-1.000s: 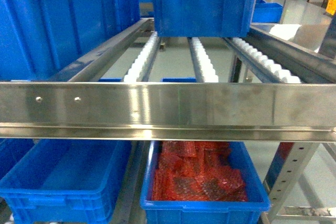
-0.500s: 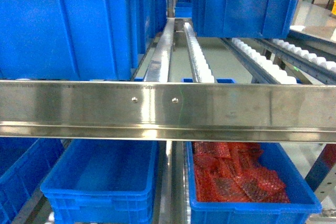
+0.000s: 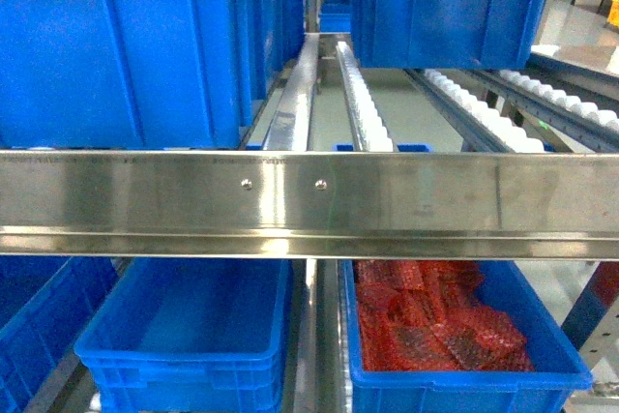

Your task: Pick blue part to blue bin on bottom shelf

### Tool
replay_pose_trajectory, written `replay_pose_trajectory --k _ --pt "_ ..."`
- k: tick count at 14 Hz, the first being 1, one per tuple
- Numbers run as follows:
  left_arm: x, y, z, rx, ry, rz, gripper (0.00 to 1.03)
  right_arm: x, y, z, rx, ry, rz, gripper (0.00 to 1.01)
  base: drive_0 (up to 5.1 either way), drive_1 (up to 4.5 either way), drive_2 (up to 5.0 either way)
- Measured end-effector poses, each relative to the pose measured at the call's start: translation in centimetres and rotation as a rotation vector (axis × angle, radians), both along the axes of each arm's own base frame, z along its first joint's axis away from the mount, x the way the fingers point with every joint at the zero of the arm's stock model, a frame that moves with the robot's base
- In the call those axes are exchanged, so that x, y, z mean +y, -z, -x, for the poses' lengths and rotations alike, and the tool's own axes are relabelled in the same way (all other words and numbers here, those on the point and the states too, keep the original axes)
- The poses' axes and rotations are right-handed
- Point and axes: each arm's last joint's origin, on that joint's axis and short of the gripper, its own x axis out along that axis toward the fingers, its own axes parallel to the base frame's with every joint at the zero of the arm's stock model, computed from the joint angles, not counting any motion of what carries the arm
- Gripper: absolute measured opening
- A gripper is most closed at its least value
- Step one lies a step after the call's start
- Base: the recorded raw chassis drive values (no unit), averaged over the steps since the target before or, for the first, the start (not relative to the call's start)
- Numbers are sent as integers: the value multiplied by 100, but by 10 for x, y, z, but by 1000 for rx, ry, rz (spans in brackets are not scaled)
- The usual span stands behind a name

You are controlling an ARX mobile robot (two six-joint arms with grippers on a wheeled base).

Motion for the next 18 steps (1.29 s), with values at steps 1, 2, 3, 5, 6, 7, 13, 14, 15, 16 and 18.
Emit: replay_pose_trajectory --k 1,2,3,5,6,7,13,14,15,16,18 --pt "0 0 0 0 0 0 43 0 0 0 0 0 0 98 0 0 0" --pt "0 0 0 0 0 0 43 0 0 0 0 0 0 98 0 0 0" --pt "0 0 0 0 0 0 43 0 0 0 0 0 0 98 0 0 0" --pt "0 0 0 0 0 0 43 0 0 0 -3 0 0 98 0 0 0" --pt "0 0 0 -3 0 2 43 0 0 0 -3 0 0 98 0 0 0" --pt "0 0 0 0 0 0 43 0 0 0 -2 0 0 98 0 0 0" --pt "0 0 0 0 0 0 43 0 0 0 0 3 -1 98 0 0 0" --pt "0 0 0 0 0 0 43 0 0 0 0 2 1 98 0 0 0" --pt "0 0 0 0 0 0 43 0 0 0 0 3 0 98 0 0 0" --pt "0 0 0 0 0 0 43 0 0 0 -1 3 0 98 0 0 0" --pt "0 0 0 0 0 0 43 0 0 0 -1 3 0 98 0 0 0"
